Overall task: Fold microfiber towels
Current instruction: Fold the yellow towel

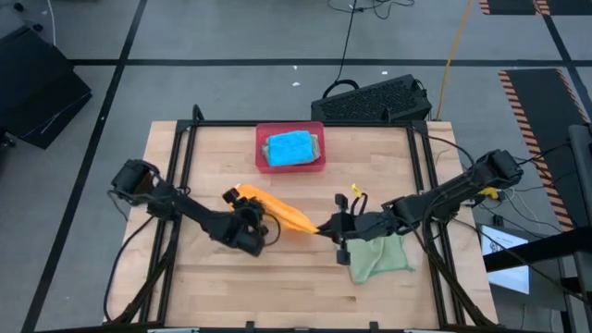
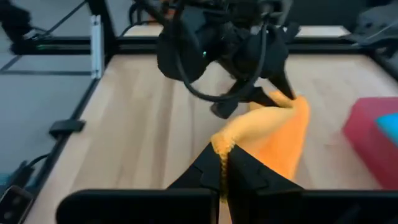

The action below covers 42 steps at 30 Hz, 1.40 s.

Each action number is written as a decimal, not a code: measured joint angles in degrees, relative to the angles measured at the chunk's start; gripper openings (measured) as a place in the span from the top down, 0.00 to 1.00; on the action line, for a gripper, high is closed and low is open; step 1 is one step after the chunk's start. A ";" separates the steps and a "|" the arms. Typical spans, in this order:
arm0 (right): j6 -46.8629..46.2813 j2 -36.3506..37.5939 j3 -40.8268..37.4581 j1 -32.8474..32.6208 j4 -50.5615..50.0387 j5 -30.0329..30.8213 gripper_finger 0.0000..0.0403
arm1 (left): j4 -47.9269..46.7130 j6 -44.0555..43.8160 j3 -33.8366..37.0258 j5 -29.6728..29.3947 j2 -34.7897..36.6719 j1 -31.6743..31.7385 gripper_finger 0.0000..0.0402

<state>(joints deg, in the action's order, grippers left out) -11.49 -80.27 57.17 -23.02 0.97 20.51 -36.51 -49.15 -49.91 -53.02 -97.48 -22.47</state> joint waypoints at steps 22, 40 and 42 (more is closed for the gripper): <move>0.89 -5.49 0.00 4.30 4.81 6.28 0.99 | 51.34 19.61 -0.02 -0.06 -4.90 -14.14 0.65; -0.99 -5.49 -0.02 3.62 0.77 6.08 0.99 | 48.58 8.78 -0.01 -7.55 -9.26 -7.41 0.46; -1.72 -5.49 -0.04 3.24 -1.00 5.75 0.99 | 42.38 6.59 -0.06 -6.88 -6.01 -8.55 0.54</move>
<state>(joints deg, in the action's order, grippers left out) -13.20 -85.76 57.12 -19.79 -0.03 26.26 5.87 -42.55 -49.97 -59.90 -103.49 -31.02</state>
